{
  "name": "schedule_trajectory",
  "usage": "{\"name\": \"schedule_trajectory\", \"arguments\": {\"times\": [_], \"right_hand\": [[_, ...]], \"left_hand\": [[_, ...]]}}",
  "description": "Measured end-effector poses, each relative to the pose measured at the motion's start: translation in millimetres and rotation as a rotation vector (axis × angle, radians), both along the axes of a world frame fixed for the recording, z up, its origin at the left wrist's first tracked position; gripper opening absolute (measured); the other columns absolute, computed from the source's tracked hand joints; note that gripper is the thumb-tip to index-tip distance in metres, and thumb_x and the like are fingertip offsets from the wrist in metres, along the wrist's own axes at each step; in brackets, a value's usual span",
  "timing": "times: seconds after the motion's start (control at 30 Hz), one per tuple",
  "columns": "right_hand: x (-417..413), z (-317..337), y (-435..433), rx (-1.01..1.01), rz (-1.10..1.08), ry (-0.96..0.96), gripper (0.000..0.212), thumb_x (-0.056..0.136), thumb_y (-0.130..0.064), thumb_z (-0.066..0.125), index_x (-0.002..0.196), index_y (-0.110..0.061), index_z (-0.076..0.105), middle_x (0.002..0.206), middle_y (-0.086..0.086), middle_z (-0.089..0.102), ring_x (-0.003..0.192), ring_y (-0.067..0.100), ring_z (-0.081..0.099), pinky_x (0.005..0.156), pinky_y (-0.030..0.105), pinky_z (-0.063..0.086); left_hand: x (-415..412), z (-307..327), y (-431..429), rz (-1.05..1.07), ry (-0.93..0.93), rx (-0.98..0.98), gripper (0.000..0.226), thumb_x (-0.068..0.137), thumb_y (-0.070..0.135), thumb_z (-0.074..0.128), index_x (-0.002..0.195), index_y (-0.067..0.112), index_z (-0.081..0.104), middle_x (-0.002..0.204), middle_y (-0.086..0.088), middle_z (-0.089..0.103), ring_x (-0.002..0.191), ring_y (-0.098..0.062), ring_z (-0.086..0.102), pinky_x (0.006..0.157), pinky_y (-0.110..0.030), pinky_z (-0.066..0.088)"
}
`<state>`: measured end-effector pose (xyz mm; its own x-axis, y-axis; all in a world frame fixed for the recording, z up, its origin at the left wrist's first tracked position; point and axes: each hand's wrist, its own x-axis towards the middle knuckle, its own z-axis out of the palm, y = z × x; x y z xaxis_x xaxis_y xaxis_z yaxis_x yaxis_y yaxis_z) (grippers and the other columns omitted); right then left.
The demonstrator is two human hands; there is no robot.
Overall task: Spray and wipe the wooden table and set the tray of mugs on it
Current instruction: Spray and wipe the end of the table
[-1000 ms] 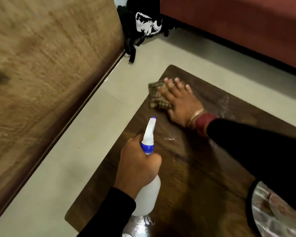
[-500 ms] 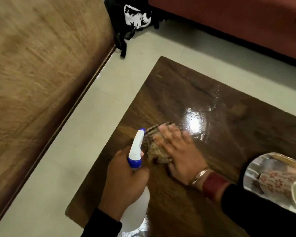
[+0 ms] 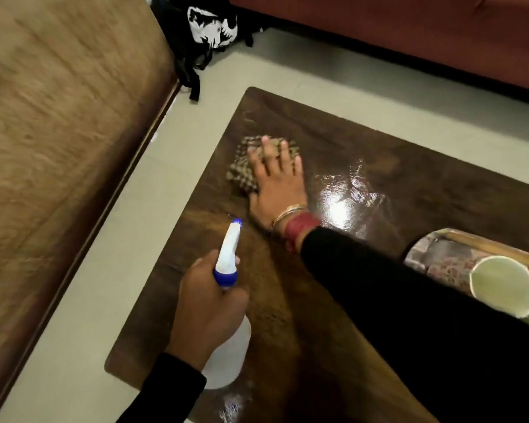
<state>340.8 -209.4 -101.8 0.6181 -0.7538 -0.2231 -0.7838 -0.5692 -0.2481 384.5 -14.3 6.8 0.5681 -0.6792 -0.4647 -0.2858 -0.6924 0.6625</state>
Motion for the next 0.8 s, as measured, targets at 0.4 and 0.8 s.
{"name": "schedule_trajectory", "arguments": {"times": [0.4,0.8], "right_hand": [[-145,0,103,0.031,-0.297,0.080,0.098,0.077,-0.045,0.047,0.166,-0.027,0.010,0.175,0.006,-0.005,0.160,0.039,-0.001,0.125,0.063,0.013],[-121,2,274,0.059,-0.090,-0.011,0.101,0.073,-0.036,0.060,0.165,-0.029,0.019,0.175,0.004,0.002,0.161,0.035,0.003,0.123,0.062,0.023]], "left_hand": [[-4,8,40,-0.042,-0.024,-0.070,0.038,0.079,-0.004,0.078,0.091,0.026,0.058,0.082,0.012,0.058,0.077,-0.013,0.060,0.071,-0.010,0.041],[-3,11,87,-0.022,-0.160,-0.146,0.054,0.069,-0.003,0.089,0.115,-0.005,0.062,0.091,-0.011,0.062,0.075,-0.007,0.057,0.086,-0.024,0.041]]}}
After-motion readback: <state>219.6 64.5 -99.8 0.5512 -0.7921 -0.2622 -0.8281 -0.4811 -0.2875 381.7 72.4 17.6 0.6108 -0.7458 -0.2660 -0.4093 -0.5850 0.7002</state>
